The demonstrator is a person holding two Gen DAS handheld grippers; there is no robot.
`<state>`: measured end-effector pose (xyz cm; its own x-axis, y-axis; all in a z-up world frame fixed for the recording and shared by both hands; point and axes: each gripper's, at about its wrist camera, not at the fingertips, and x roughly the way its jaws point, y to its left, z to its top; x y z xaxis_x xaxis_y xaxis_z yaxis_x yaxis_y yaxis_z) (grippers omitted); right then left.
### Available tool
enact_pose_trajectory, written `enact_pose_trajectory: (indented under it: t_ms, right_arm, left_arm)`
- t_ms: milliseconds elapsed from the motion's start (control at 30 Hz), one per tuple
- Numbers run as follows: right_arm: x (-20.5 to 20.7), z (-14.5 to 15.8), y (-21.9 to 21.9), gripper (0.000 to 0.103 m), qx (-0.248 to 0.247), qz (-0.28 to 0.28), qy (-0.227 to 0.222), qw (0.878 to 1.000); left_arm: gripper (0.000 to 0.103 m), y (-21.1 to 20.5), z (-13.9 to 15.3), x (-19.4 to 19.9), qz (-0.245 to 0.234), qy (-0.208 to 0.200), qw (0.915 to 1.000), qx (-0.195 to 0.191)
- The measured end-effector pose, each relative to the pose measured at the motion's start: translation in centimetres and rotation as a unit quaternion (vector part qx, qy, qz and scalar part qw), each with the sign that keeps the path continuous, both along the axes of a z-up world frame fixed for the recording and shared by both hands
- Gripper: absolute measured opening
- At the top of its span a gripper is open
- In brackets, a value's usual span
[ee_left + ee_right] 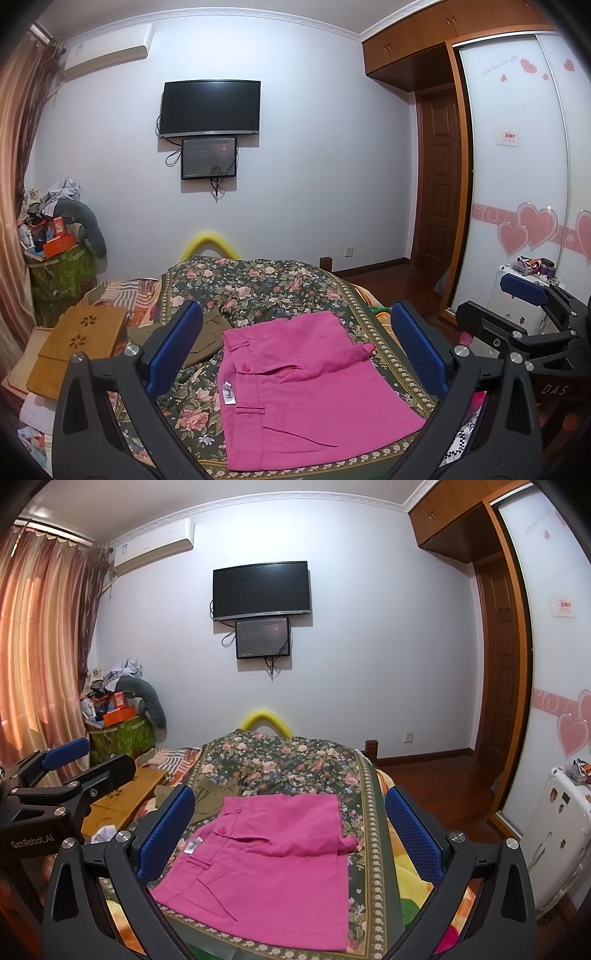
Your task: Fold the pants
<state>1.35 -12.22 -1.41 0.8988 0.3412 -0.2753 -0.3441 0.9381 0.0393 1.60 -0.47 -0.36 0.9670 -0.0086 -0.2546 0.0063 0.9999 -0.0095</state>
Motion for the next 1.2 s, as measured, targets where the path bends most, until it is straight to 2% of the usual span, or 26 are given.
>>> enact_pose_trajectory:
  t_ms: [367, 600, 867, 1000, 1200]
  right_arm:
    - [0.7, 0.1, 0.5, 0.103, -0.004, 0.000, 0.010, 1.000]
    - [2.6, -1.2, 0.6, 0.103, -0.012, -0.009, 0.035, 0.999]
    - [7.8, -5.1, -0.6, 0.102, -0.012, -0.027, 0.115, 0.993]
    - [10.5, -7.6, -1.8, 0.102, -0.022, -0.041, 0.155, 0.987]
    - [14.5, -11.8, -3.5, 0.102, -0.050, -0.051, 0.220, 0.973]
  left_arm:
    - [0.103, 0.1, -0.1, 0.8, 0.001, 0.007, 1.0000, -0.002]
    - [0.103, 1.0, -1.4, 3.4, -0.001, 0.040, 0.9992, -0.006]
    - [0.103, 3.4, -5.6, 9.3, 0.025, 0.109, 0.9937, -0.006]
    - [0.103, 5.5, -8.6, 12.8, 0.037, 0.161, 0.9862, -0.004]
    - [0.103, 9.0, -14.0, 17.5, 0.052, 0.244, 0.9681, -0.015]
